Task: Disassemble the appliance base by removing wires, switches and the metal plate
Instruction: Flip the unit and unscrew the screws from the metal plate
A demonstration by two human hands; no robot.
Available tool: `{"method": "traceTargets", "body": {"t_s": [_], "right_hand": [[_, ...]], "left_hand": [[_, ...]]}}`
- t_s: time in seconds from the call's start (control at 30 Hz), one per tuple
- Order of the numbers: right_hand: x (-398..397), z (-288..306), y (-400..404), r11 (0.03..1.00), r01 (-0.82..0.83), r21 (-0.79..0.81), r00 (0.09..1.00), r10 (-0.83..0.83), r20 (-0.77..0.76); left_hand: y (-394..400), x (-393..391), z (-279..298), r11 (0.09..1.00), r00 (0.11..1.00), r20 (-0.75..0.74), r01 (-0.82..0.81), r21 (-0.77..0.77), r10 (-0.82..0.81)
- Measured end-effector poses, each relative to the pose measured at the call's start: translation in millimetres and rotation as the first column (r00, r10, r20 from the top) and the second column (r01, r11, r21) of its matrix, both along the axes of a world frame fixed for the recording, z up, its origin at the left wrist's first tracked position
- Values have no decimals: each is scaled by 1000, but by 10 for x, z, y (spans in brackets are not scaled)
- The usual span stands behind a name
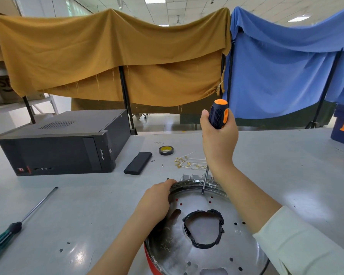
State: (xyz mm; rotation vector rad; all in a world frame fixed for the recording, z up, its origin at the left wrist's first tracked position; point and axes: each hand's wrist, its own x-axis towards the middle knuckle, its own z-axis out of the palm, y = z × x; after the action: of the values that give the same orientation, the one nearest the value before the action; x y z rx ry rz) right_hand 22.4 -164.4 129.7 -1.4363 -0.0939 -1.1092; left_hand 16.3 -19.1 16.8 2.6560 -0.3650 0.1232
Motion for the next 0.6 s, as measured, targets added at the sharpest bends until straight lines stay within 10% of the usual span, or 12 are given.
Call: {"method": "traceTargets", "body": {"t_s": [0.6], "right_hand": [[-23, 24, 30, 999, -25, -27, 1000, 25, 10]], "left_hand": [[-5, 29, -14, 1000, 1000, 16, -1, 16, 1]]}}
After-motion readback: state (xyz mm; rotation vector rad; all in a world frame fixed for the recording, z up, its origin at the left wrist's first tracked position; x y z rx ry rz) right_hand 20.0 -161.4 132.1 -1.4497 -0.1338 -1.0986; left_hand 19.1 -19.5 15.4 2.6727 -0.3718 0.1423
